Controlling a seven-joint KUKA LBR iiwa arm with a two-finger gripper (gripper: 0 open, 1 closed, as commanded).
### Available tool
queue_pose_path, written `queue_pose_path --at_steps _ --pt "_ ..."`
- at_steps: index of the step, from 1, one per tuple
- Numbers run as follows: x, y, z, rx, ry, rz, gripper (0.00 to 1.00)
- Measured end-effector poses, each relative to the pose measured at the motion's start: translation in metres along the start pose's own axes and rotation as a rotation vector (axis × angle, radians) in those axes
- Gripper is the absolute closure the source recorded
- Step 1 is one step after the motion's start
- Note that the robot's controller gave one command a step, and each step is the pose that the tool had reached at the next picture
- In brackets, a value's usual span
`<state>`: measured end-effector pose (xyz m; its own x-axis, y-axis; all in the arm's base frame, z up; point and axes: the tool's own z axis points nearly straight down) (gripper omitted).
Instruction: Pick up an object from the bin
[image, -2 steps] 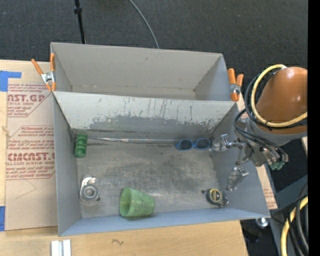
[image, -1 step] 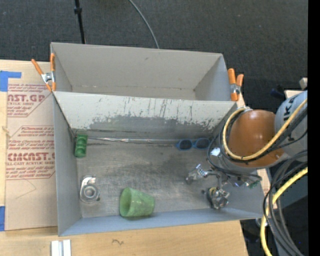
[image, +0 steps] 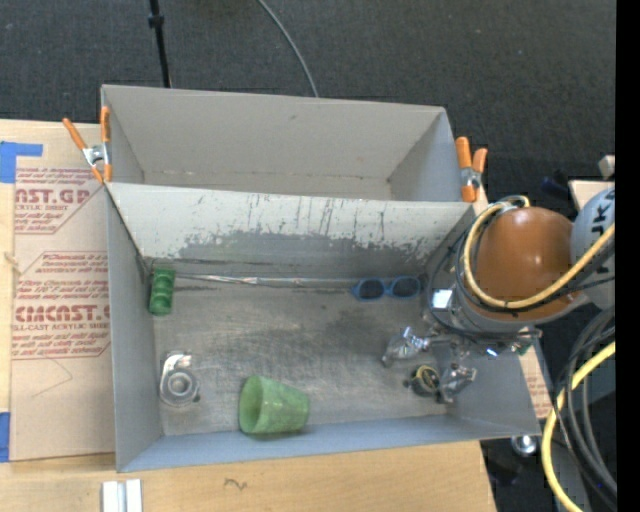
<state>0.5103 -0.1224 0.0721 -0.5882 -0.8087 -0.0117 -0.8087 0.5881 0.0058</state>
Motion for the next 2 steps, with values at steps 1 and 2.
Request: queue_pose_path --at_steps 1,2 --pt "0.006 -0.004 -0.001 0.005 0.008 0.002 1.0" --pt "0.015 -0.002 -0.181 0.014 0.007 -0.022 1.0"
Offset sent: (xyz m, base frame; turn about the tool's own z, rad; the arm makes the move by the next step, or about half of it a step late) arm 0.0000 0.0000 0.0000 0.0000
